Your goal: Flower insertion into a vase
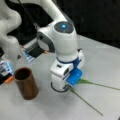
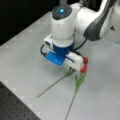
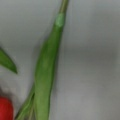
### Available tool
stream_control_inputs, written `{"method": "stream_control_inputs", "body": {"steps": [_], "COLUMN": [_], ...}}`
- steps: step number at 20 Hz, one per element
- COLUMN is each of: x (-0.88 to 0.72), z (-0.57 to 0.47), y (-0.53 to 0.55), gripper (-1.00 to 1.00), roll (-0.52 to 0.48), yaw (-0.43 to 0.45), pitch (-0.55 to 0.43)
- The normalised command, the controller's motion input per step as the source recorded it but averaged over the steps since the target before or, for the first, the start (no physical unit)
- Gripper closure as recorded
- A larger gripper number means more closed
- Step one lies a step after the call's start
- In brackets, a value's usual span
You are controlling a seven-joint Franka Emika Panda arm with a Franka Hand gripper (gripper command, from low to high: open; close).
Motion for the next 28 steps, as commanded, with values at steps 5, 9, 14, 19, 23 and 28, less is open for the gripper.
{"method": "stream_control_inputs", "body": {"steps": [5,9,14,19,23,28], "x": [0.23,0.23,0.29,0.32,0.28,0.22], "z": [-0.03,-0.04,-0.12,-0.1,-0.01,-0.02], "y": [-0.06,-0.04,-0.03,-0.05,-0.07,-0.08], "gripper": [-1.0,-1.0,-1.0,-1.0,-1.0,-1.0], "roll": [0.106,0.099,0.096,0.075,0.061,0.049], "yaw": [-0.011,-0.023,-0.012,-0.005,0.007,0.01], "pitch": [0.151,0.144,0.156,0.113,0.086,0.094]}}
